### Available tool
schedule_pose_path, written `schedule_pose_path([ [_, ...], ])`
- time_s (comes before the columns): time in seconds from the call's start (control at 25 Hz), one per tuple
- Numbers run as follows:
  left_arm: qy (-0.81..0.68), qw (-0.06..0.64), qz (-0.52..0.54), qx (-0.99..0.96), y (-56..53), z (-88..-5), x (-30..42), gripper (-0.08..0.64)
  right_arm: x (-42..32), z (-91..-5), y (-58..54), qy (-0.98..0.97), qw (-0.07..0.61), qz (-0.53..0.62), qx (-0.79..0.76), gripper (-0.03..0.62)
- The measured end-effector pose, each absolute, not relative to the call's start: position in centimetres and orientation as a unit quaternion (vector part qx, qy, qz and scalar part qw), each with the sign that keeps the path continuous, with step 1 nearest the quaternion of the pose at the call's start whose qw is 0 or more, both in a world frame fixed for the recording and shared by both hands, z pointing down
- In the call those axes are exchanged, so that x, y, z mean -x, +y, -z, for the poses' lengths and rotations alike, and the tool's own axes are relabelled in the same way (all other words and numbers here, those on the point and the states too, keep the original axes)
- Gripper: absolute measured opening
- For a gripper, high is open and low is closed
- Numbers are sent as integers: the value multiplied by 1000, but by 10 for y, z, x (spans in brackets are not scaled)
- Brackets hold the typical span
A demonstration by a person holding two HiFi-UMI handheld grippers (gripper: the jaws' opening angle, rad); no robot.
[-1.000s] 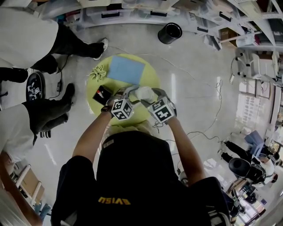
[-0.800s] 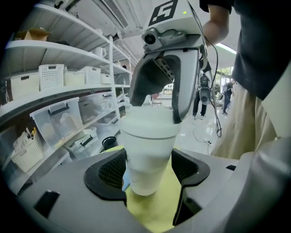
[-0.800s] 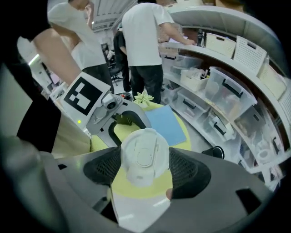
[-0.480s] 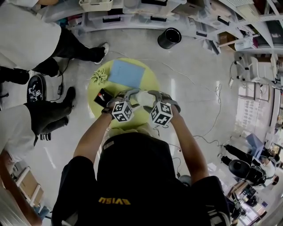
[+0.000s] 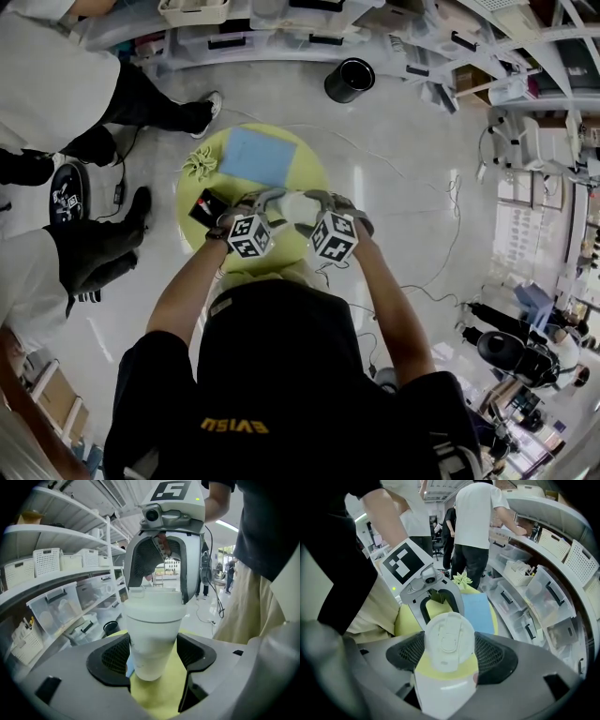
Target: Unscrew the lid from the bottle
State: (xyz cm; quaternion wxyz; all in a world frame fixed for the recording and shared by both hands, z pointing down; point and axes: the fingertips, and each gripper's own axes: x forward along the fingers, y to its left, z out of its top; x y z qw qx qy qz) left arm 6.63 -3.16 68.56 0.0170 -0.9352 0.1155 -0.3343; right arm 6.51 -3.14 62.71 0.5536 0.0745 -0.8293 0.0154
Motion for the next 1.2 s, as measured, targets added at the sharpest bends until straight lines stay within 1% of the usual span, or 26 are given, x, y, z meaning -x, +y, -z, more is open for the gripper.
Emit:
schedule_pose_path([
  [0.04,115,19,336,935,-32,-685,-66,327,-64,-626,-32,-832,547,-24,-85,331],
  [0.12,113,24,338,934,-28,-686,-70,327,-68,-619,-35,-841,521,-64,-130,385],
  [0.2,109,32,338,934,-24,-687,-76,327,-75,-610,-41,-842,483,-135,-199,385],
  [0.32,97,49,340,934,-24,-684,-78,325,-89,-613,-49,-800,434,-280,-308,383],
  [0.36,91,55,343,933,-24,-684,-79,327,-95,-616,-49,-775,414,-334,-340,363],
  [0.44,86,62,346,932,-22,-685,-81,327,-105,-621,-44,-729,373,-425,-387,350],
  [0.48,86,61,346,932,-22,-686,-83,325,-108,-622,-40,-712,360,-451,-399,347],
  [0.56,87,59,346,932,-22,-686,-86,325,-111,-624,-35,-698,363,-462,-409,347],
  [0.64,84,64,346,932,-22,-685,-87,325,-112,-627,-32,-702,383,-441,-407,316],
  [0.96,74,74,349,931,-19,-687,-91,324,-117,-631,-27,-716,402,-426,-380,311],
  [1.2,72,69,348,932,-17,-687,-91,324,-113,-630,-23,-743,437,-366,-351,311],
])
